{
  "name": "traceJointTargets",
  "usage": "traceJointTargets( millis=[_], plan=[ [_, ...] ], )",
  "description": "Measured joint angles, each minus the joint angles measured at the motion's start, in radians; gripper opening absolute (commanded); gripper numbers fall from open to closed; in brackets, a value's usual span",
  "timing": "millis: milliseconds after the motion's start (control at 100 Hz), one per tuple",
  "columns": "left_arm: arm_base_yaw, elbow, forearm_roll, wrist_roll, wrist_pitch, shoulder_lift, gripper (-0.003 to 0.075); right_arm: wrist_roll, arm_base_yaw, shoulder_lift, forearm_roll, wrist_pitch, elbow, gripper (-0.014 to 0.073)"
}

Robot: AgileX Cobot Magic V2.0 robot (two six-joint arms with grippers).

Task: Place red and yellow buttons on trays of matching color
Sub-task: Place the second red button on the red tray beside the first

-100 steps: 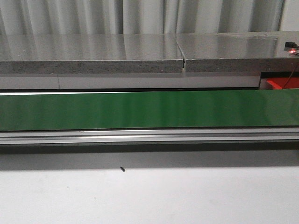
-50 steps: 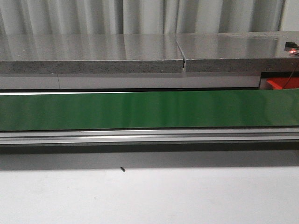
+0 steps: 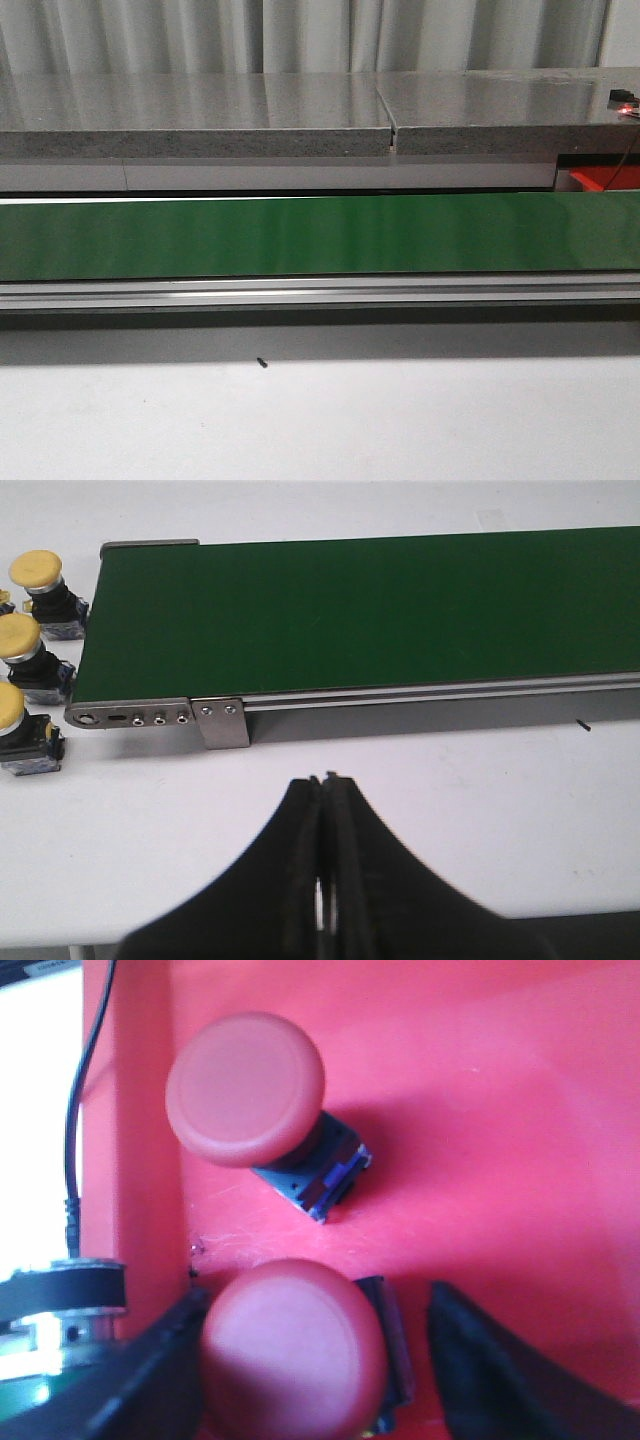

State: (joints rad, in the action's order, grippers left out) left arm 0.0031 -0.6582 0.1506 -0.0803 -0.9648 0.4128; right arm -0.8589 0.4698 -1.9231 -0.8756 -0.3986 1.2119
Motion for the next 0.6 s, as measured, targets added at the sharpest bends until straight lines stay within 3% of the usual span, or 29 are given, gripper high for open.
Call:
traceJointTargets(
  millis=[520,600],
  plan=[
    [0.0,0.0,0.0,0.0,0.0,0.0,-0.002,-0.004,0.0,0.134,0.002,-0.04,-0.047,0.0554],
    [0.0,0.0,0.0,0.0,0.0,0.0,-0.002,-0.006,0.0,0.193,0.002,0.003,-0.102,0.0507]
  ],
)
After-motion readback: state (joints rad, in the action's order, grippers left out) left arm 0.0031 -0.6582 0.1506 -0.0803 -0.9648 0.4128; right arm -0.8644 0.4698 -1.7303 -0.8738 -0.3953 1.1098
